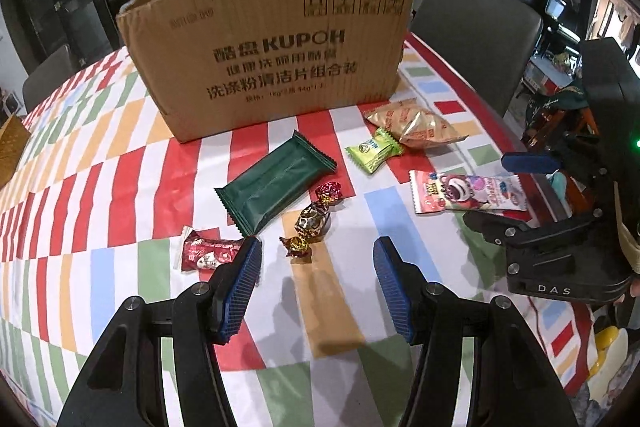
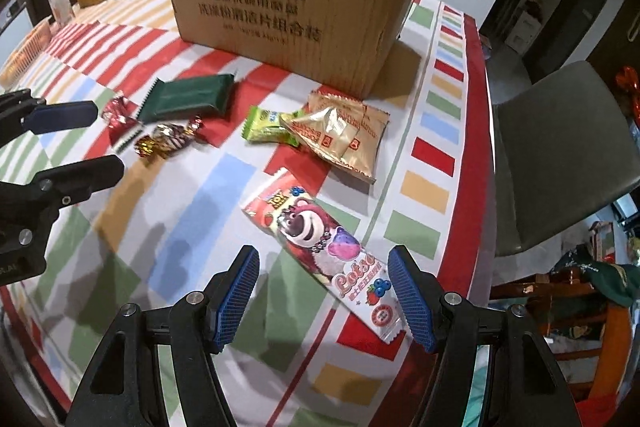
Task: Organize snacks
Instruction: 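Move both tools back toward the remaining snacks on the table, then grasp the gold-wrapped candies with the left tool while the right tool grasps the pink Lotso packet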
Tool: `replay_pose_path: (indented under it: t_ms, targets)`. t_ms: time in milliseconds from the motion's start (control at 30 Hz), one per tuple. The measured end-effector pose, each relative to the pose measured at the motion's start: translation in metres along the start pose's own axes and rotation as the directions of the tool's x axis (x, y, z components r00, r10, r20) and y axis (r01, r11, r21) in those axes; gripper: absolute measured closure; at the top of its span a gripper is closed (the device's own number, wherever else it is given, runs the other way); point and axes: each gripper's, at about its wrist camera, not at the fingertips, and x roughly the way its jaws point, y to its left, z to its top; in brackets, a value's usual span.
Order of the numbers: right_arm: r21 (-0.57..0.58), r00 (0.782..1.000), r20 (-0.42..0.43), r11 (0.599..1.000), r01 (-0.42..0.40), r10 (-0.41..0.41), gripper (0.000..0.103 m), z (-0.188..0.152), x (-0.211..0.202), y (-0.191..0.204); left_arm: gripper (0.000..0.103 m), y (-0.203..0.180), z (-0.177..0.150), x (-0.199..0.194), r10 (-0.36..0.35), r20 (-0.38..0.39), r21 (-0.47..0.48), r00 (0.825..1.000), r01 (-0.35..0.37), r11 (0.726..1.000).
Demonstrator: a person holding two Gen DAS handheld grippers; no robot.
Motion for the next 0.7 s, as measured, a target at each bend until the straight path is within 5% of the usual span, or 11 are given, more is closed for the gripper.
replay_pose_path:
  t_ms: [467, 700]
  targets:
    - [0.052, 0.999, -0.026, 0.998, -0.032, 0.033, 0.036, 0.011, 0.029, -0.012, 0.053, 0.009, 0.019, 0.039, -0.037, -0.067, -0.01, 0.997, 0.036, 0.999]
    - [0.1, 0.996, -0.011, 0.991, -0.086, 0.087, 0.057, 0.012, 0.031, -0.015, 0.064, 0.008, 0.027, 0.05, -0.062, -0.083, 0.001, 0.995, 0.063, 0.998]
